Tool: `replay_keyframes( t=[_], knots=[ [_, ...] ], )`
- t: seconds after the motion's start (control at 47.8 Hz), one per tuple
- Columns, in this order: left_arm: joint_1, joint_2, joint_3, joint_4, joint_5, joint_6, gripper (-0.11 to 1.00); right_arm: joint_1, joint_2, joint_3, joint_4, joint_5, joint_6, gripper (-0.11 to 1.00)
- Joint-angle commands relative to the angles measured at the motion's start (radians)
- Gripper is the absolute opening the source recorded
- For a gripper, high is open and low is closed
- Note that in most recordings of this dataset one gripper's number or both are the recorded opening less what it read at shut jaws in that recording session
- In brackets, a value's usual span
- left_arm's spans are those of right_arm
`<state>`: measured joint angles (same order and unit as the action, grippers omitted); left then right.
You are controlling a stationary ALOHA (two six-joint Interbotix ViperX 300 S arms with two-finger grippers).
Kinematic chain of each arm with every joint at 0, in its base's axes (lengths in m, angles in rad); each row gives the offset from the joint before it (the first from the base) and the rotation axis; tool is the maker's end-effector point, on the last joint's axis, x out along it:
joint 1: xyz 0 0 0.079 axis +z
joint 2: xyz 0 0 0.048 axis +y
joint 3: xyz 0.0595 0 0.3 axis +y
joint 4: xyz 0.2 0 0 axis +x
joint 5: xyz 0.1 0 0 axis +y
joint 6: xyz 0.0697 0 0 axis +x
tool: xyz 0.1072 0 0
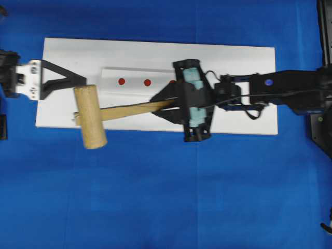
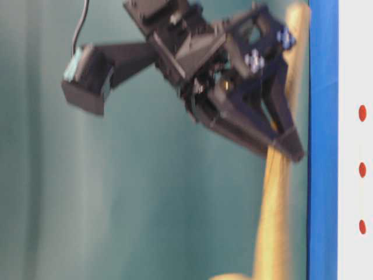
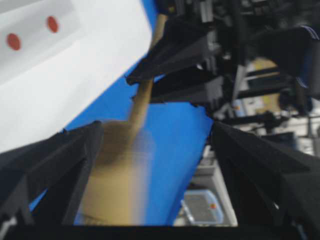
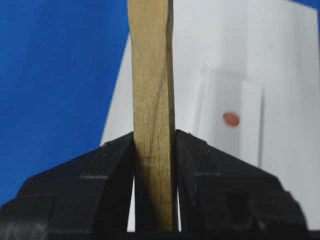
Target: Hit the mark with a hammer.
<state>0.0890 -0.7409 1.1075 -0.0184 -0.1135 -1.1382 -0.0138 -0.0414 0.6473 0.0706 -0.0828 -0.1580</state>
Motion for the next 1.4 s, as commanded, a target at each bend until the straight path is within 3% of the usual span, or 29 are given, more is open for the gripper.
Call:
replay_keyframes(
  t=[0.0, 0.23, 0.523, 0.648, 0.773, 1.003, 1.212, 1.275, 1.38],
  knots=[
    [0.003, -0.049, 0.000, 0.003, 0.028, 0.006, 0.89, -0.002, -0.058, 0.014, 0.012, -0.020, 0.003, 0.09],
    [0.005, -0.129, 0.015, 0.003, 0.120, 0.006, 0.89, 0.005, -0.118, 0.074, 0.035, -0.021, 0.005, 0.09],
    [0.015, -0.130, 0.018, 0.009, 0.135, 0.011, 0.89, 0.008, -0.138, 0.094, 0.055, -0.025, 0.003, 0.09],
    [0.015, -0.127, 0.017, 0.014, 0.137, 0.057, 0.88, 0.006, -0.138, 0.091, 0.055, -0.041, 0.003, 0.09],
    [0.015, -0.127, 0.018, 0.014, 0.135, 0.199, 0.88, 0.008, -0.138, 0.091, 0.055, -0.051, 0.005, 0.09],
    [0.015, -0.103, 0.018, 0.015, 0.135, 0.557, 0.88, 0.008, -0.138, 0.089, 0.061, -0.051, 0.006, 0.09],
    [0.015, -0.078, 0.031, 0.009, 0.133, 0.930, 0.88, 0.008, -0.138, 0.089, 0.078, -0.067, 0.031, 0.09],
    [0.015, -0.078, 0.032, 0.008, 0.129, 0.996, 0.88, 0.012, -0.138, 0.089, 0.084, -0.069, 0.048, 0.09],
    [0.017, -0.081, 0.032, 0.008, 0.110, 1.042, 0.88, 0.032, -0.137, 0.091, 0.087, -0.071, 0.081, 0.09]
  ],
)
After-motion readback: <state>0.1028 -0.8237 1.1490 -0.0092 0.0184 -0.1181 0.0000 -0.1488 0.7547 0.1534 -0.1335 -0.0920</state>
